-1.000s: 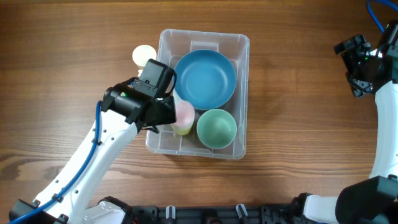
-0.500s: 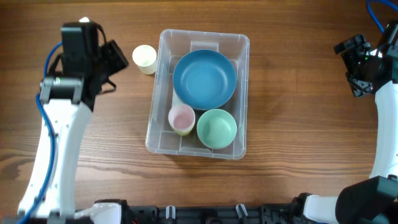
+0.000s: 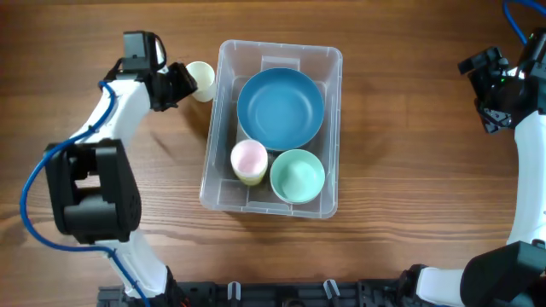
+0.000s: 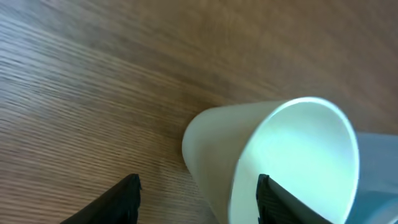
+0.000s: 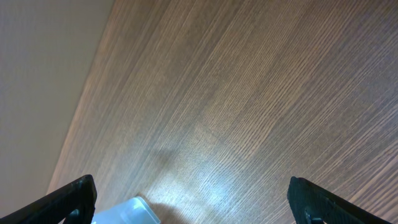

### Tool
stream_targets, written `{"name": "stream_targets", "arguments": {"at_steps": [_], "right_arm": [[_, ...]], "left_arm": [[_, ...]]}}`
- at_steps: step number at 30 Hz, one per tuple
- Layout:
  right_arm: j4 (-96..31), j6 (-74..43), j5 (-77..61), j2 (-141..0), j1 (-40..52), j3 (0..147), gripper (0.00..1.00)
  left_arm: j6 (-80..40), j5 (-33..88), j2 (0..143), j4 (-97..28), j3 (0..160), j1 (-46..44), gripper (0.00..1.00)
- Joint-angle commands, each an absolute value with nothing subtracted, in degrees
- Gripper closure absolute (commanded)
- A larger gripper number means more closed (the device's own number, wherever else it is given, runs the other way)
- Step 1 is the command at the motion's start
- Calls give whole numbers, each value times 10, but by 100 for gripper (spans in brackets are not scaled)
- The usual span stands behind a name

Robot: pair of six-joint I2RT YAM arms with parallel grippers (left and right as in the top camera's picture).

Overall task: Pack container
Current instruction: 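Move the left gripper to the cream cup and grasp it, then stack the cream cup into the pink cup in the bin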

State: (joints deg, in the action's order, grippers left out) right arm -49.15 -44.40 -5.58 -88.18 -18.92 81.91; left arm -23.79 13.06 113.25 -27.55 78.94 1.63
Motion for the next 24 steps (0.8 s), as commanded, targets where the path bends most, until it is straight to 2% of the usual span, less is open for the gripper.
{"name": "stream_targets", "arguments": {"at_steps": [1, 4, 5, 6, 13, 15, 20, 24], "right_arm": [[-490, -452, -59, -888, -187, 825, 0], [-490, -452, -59, -888, -187, 825, 0], [-490, -452, -59, -888, -187, 825, 0], [-490, -452, -59, -888, -187, 825, 0], [-490, -452, -59, -888, -187, 825, 0], [-490, -452, -59, -888, -187, 825, 0], [-490, -452, -59, -888, -187, 825, 0], [-490, -452, -59, -888, -187, 825, 0]], "left_arm": [[-227, 150, 1143, -271, 791, 11, 48], [-227, 150, 1142, -269, 791, 11, 71], [-227, 149, 1142, -270, 791, 11, 86], [-227, 145, 1142, -272, 791, 11, 96], [-227, 89, 1110, -328, 791, 20, 96], [-227, 48, 1056, -377, 796, 22, 96], [-218, 44, 922, -471, 810, 7, 96], [-218, 44, 811, -565, 810, -56, 96]]}}
